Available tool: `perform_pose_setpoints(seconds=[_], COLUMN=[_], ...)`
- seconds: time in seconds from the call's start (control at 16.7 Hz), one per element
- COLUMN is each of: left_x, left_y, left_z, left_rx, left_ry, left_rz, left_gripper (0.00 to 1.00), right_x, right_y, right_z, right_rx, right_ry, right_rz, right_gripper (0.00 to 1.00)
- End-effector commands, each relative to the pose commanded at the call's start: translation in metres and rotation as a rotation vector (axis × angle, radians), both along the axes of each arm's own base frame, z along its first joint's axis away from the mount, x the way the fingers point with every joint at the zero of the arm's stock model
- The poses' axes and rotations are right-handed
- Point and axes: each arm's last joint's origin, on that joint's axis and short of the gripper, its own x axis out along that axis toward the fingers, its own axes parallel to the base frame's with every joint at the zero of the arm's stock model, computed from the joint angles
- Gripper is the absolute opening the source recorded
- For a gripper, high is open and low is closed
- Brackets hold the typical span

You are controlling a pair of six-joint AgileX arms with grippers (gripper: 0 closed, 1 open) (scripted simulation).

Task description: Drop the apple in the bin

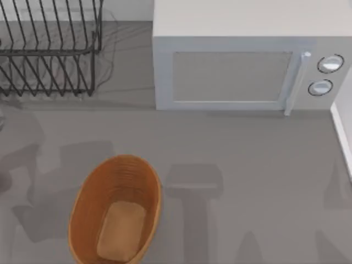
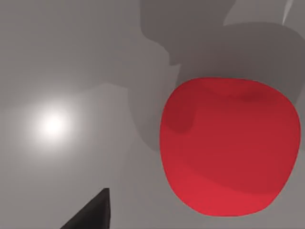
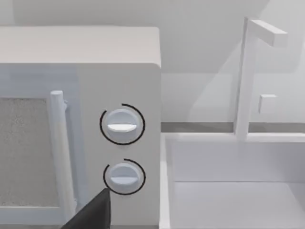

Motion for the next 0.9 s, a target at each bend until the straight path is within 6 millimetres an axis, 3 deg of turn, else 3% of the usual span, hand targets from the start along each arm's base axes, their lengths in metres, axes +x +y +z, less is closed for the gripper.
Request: perform_pose_setpoints(seconds=[0.18, 0.54, 0.84, 0.9], left_x=[0.0, 0.0, -0.001, -0.001], left_y=[0.001, 0.002, 0.002, 0.002], left_z=[-0.012, -0.066, -0.07, -0.07], left_rx=[-0.002, 0.0, -0.001, -0.001], left_ry=[0.007, -0.001, 0.003, 0.003], left_rz=[0.004, 0.004, 0.004, 0.004], left_gripper=[1.0, 1.0, 1.0, 0.92], right_x=[0.0, 0.0, 0.0, 0.0], right_y=[0.0, 0.0, 0.0, 0.0], right_z=[0.0, 0.0, 0.0, 0.0], right_rx=[0.0, 0.0, 0.0, 0.0], right_ry=[0.0, 0.0, 0.0, 0.0], right_rz=[0.0, 0.0, 0.0, 0.0], right_gripper=[1.0, 1.0, 1.0, 1.0])
